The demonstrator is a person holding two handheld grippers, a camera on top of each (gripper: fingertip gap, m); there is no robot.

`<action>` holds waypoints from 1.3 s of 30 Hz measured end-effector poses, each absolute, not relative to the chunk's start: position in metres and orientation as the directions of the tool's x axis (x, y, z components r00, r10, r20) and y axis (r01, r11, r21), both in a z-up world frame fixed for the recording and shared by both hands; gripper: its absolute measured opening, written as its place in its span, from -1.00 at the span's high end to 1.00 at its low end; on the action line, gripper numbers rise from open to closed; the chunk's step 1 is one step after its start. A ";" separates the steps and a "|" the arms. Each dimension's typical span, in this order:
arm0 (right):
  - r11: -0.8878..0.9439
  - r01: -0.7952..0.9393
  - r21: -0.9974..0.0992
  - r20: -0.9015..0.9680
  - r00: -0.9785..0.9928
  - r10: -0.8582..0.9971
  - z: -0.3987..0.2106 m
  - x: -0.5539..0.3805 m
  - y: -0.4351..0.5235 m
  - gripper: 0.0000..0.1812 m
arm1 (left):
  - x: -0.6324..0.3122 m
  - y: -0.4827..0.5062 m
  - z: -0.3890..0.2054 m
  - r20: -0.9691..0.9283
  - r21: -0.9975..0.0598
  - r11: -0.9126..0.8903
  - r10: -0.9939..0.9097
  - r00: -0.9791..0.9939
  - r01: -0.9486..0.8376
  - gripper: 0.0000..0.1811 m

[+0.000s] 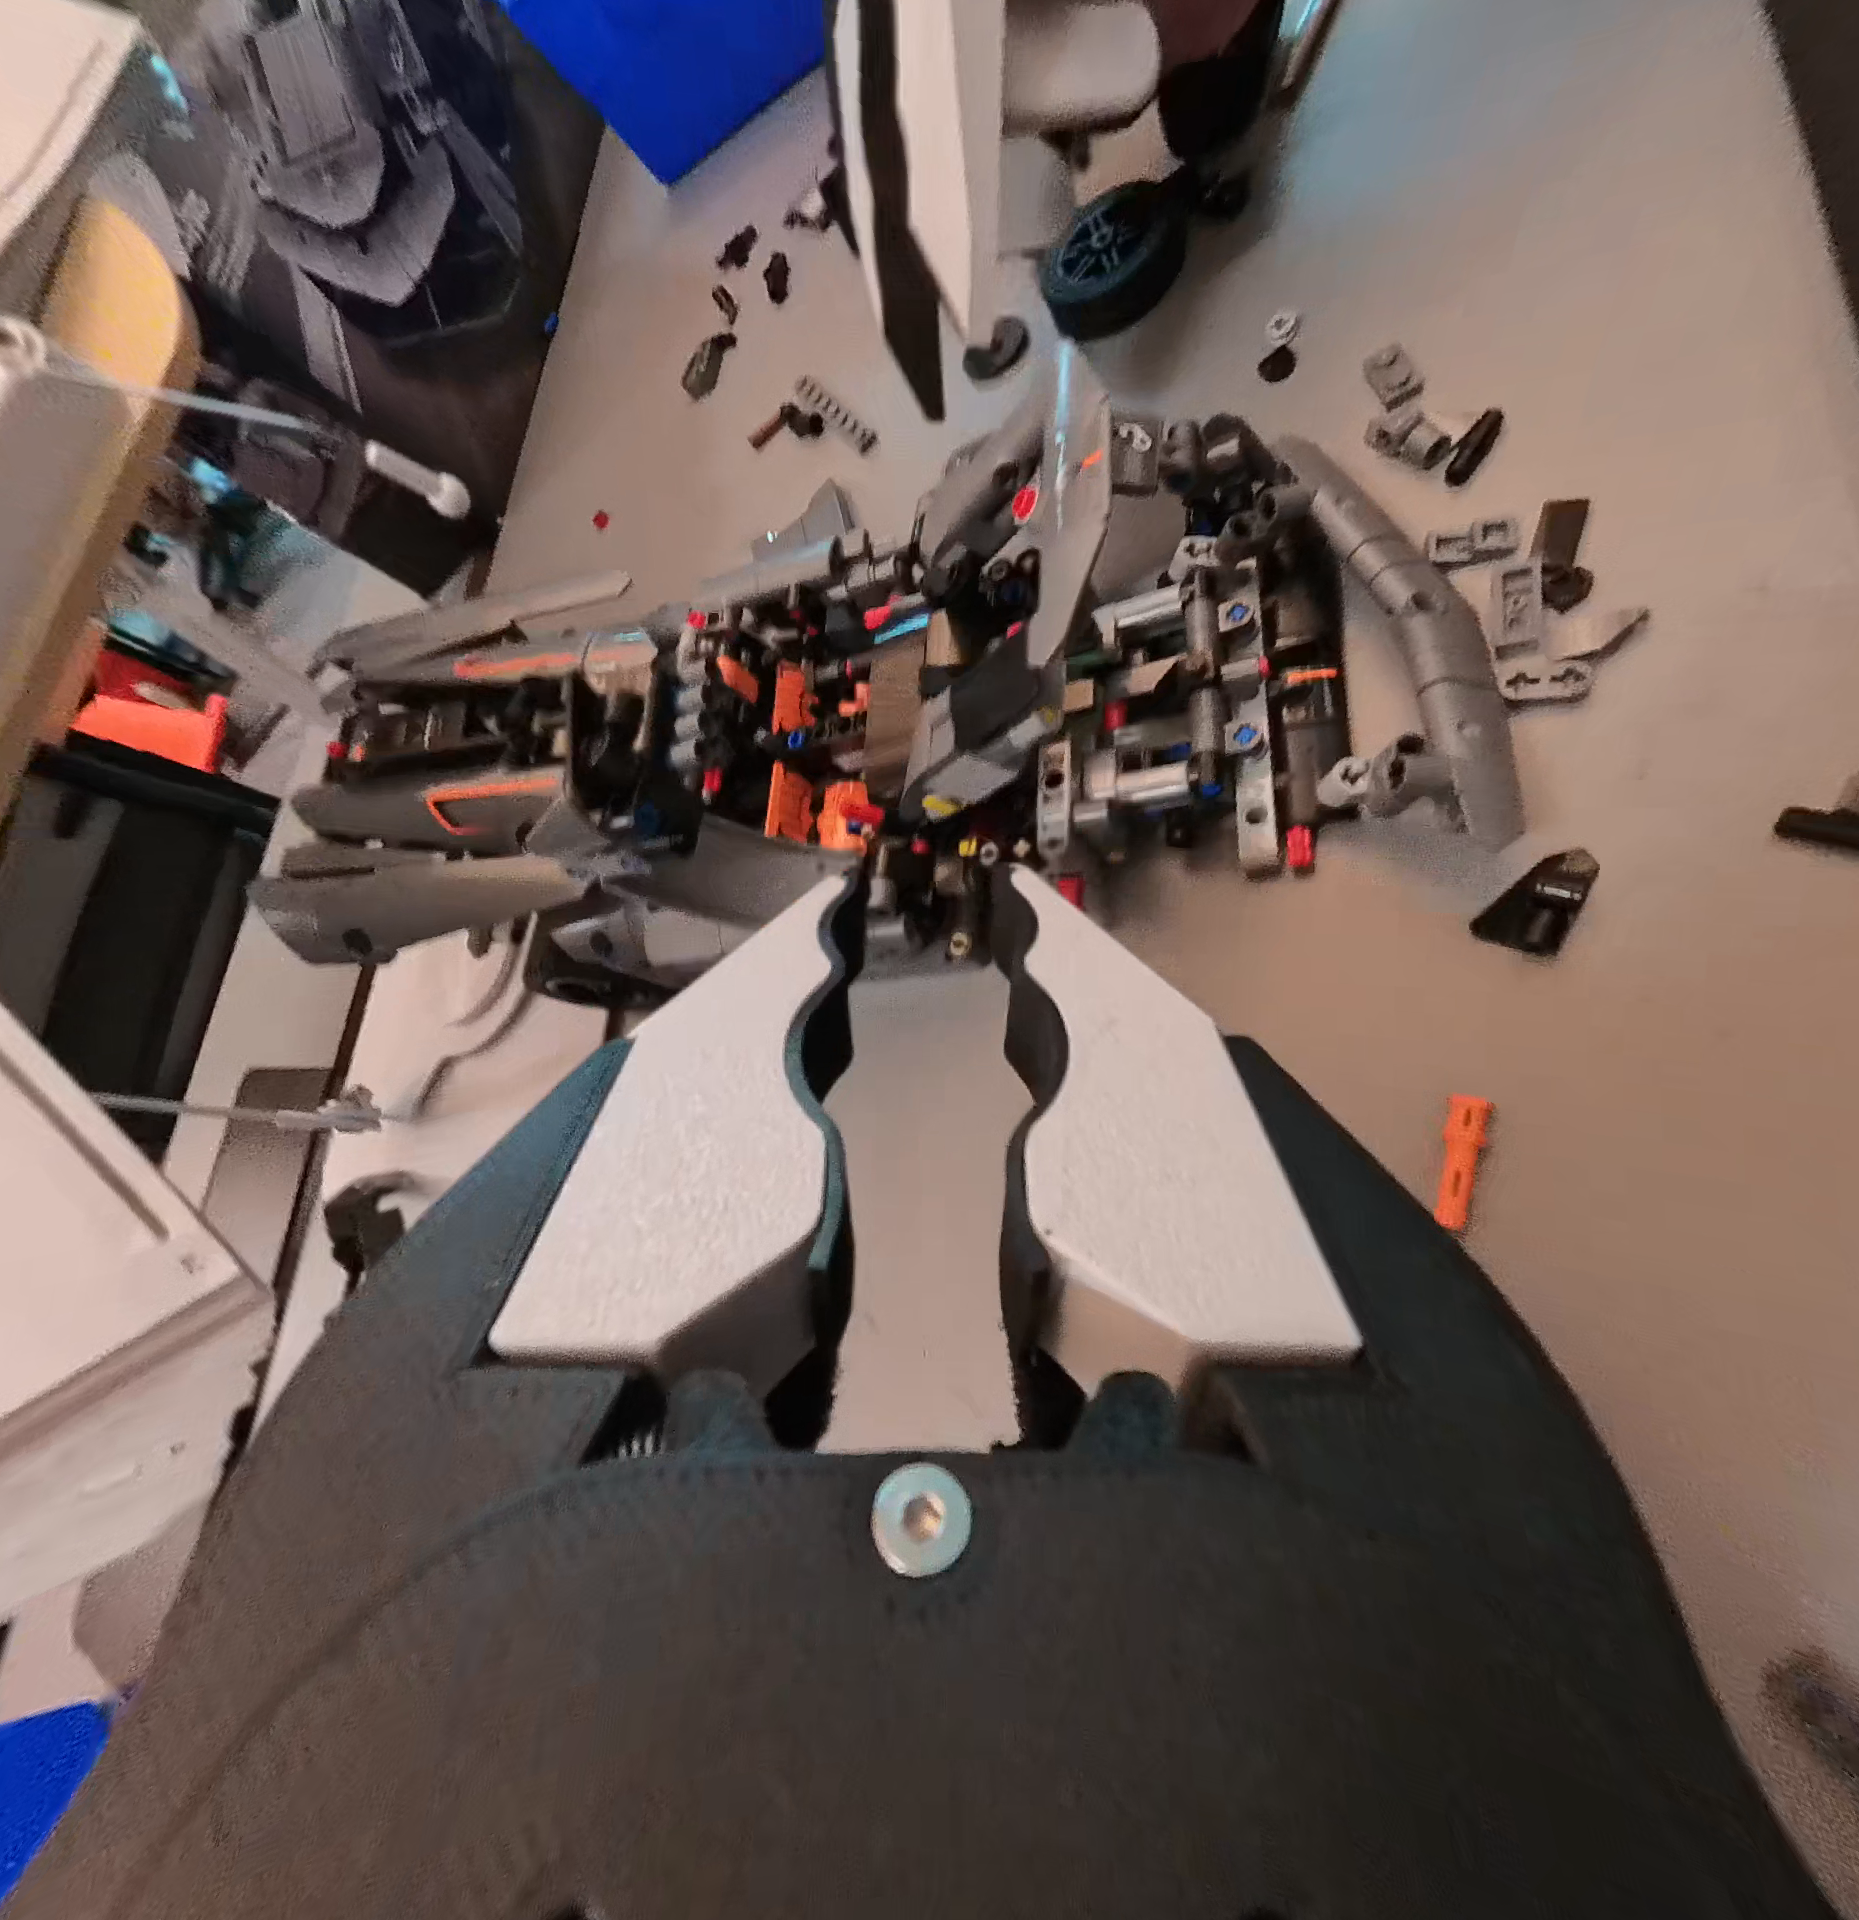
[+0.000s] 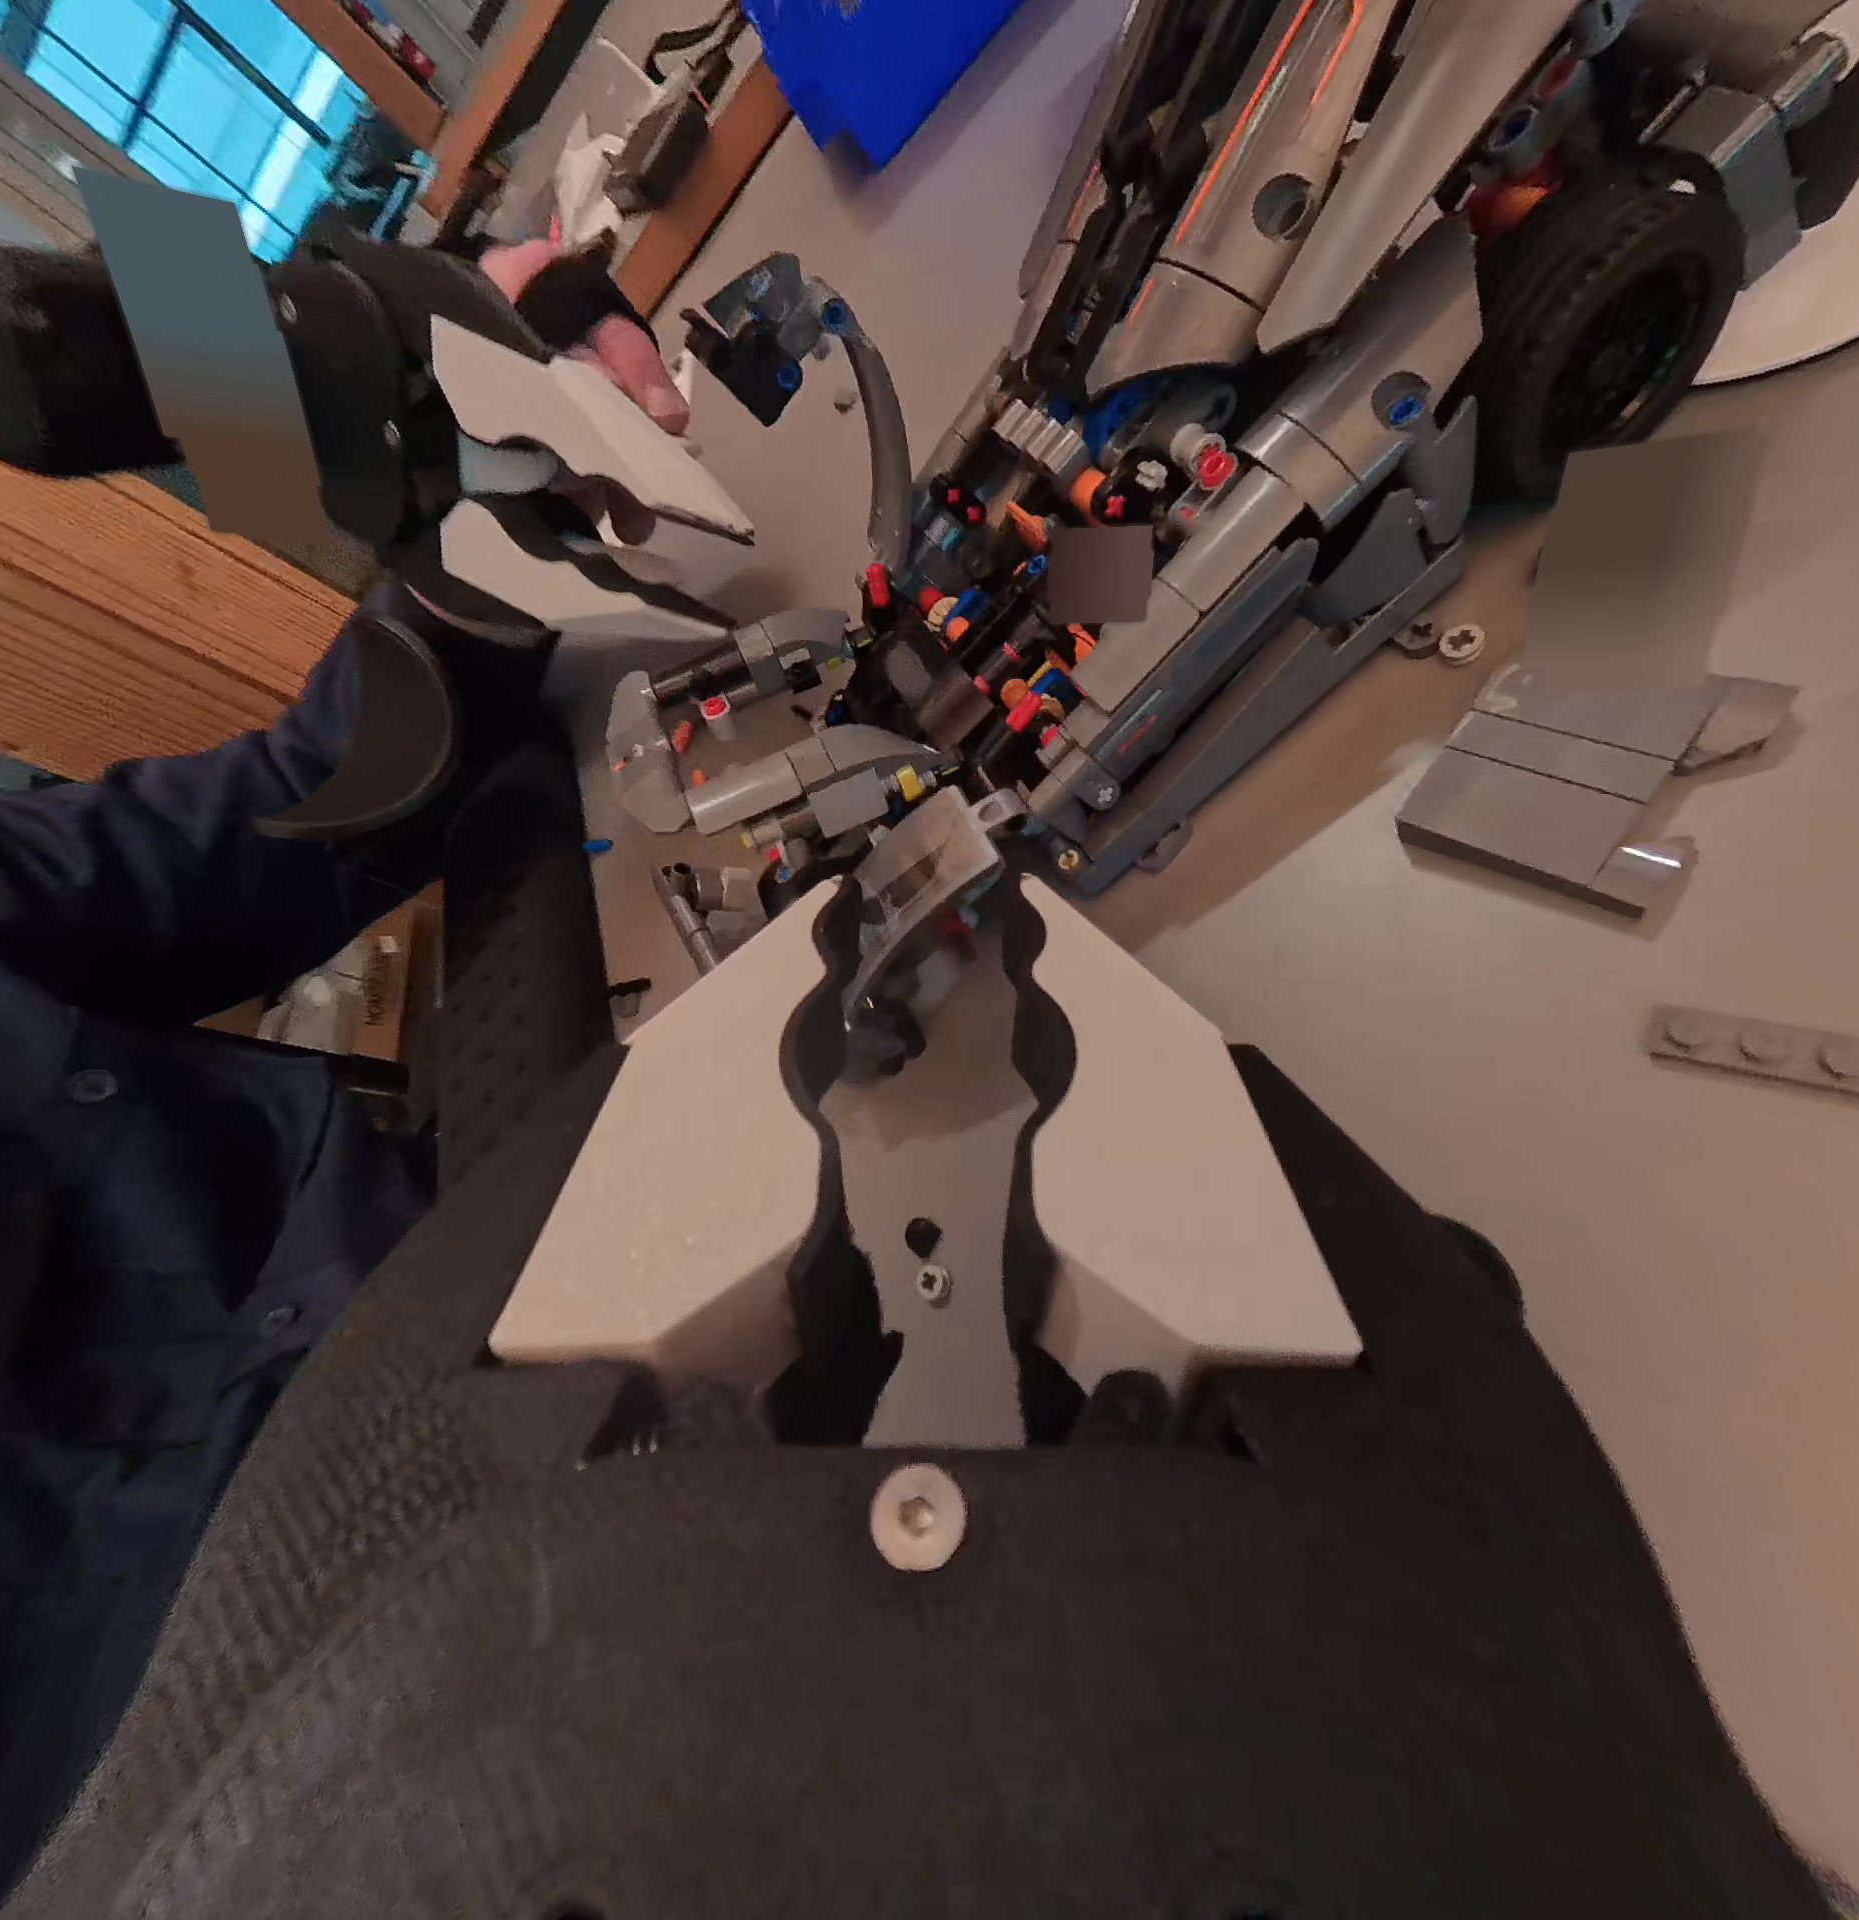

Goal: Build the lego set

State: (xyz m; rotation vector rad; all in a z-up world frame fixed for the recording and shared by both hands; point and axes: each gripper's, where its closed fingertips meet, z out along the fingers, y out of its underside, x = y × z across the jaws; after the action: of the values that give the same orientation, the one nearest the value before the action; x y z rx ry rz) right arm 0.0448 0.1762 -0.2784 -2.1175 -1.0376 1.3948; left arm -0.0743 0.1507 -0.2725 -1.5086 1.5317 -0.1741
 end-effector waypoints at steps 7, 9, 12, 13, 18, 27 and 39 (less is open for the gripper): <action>-0.558 0.442 -0.702 -0.489 0.272 0.829 -0.284 0.049 0.170 0.74 | -0.091 0.152 -0.304 -0.448 -0.606 0.156 -0.877 0.173 -0.780 0.77; -0.534 0.433 -0.726 -0.469 0.256 0.845 -0.279 0.050 0.169 0.75 | -0.090 0.148 -0.314 -0.429 -0.582 0.150 -0.892 0.144 -0.800 0.78; -0.481 0.431 -0.764 -0.420 0.233 0.877 -0.273 0.049 0.168 0.79 | -0.093 0.143 -0.326 -0.401 -0.540 0.139 -0.909 0.109 -0.830 0.76; -0.472 0.434 -0.768 -0.414 0.226 0.882 -0.273 0.048 0.167 0.79 | -0.092 0.143 -0.326 -0.401 -0.546 0.138 -0.909 0.113 -0.827 0.77; -0.479 0.480 -0.735 -0.417 0.236 0.878 -0.285 0.047 0.165 0.77 | -0.086 0.143 -0.326 -0.397 -0.567 0.139 -0.910 0.122 -0.812 0.81; -0.472 0.519 -0.713 -0.404 0.246 0.881 -0.295 0.048 0.163 0.79 | -0.068 0.140 -0.331 -0.418 -0.568 0.173 -0.903 0.101 -0.804 0.98; -0.485 0.559 -0.673 -0.426 0.243 0.871 -0.303 0.052 0.155 0.83 | -0.078 0.149 -0.333 -0.421 -0.545 0.131 -0.897 0.135 -0.828 0.99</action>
State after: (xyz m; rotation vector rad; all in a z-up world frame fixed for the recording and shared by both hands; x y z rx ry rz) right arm 0.0518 0.1553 -0.3026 -2.1396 -1.3119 1.1184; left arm -0.0780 0.1488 -0.3333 -1.6891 1.6845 -0.1196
